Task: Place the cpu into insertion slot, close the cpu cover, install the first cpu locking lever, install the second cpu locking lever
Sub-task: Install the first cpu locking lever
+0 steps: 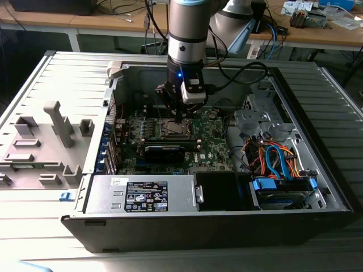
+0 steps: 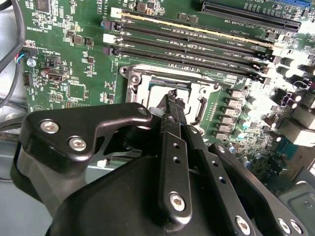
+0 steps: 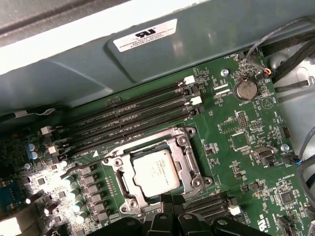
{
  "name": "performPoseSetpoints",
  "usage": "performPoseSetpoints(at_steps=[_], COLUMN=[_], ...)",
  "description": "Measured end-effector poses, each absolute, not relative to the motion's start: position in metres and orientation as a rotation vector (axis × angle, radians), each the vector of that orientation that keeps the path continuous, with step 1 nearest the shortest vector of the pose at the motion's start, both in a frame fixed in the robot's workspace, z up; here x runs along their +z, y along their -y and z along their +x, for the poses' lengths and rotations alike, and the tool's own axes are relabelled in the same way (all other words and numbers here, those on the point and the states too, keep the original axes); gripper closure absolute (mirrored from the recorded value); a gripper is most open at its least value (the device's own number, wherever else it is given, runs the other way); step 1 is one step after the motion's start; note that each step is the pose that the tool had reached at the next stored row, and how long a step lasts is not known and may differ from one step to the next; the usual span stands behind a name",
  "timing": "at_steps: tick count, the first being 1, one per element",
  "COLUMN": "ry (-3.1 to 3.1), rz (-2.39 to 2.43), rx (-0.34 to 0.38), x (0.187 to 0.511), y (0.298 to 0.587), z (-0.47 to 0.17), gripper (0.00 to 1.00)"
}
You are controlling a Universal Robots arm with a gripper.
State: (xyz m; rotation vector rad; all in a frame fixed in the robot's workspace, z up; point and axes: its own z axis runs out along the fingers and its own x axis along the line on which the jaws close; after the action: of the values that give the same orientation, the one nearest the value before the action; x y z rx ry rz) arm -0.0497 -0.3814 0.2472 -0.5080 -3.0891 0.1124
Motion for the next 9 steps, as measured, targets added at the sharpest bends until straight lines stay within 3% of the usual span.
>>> performPoseSetpoints(at_steps=[9], ry=[3.094], rz=[-0.484], rx=[0.113], x=[0.2472], y=[0.3814], z=[-0.0497], gripper=[0.89])
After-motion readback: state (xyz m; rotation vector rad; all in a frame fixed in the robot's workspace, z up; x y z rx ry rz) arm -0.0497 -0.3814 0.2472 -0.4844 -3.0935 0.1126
